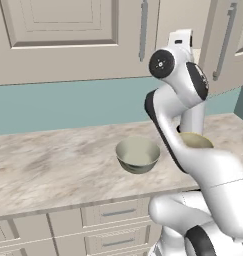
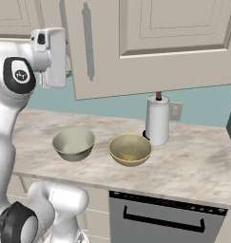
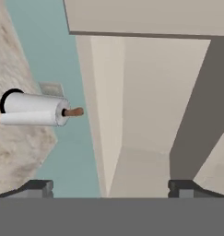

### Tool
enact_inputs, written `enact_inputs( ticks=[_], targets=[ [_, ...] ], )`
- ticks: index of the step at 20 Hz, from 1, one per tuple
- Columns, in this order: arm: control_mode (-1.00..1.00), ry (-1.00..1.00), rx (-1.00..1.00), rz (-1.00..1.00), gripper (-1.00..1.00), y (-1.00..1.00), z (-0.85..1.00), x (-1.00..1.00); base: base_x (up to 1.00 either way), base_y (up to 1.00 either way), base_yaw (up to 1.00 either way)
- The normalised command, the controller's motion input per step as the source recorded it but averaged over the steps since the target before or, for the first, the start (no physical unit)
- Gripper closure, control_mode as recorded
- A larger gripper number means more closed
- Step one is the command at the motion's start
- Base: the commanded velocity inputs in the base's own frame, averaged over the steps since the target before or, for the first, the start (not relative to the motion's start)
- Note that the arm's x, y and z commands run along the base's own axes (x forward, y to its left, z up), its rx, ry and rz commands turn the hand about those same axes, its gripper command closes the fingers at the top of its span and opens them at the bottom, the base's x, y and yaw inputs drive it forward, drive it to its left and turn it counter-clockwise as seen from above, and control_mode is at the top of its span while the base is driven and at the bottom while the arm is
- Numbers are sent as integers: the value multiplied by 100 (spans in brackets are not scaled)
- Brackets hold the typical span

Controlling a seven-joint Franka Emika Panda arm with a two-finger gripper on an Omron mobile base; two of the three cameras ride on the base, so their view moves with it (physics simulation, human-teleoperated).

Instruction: Open the cabinet. Pick the bowls from the counter and place them in the cabinet. Then close the cabinet.

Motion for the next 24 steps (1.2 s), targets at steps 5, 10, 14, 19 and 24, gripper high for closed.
enact_inputs(
  ticks=[5,10,14,19,24],
  targets=[
    [-100,9,-4,-11,-100,-40,0,11,0,0,0],
    [-100,0,-6,-16,-100,-58,0,-76,0,0,0],
    [-100,-9,-2,-22,-100,-87,0,-100,0,0,0],
    [-100,-3,0,-23,-100,-100,0,-94,0,0,0],
    [-100,0,0,-24,-100,-100,-9,-84,0,0,0]
  ],
)
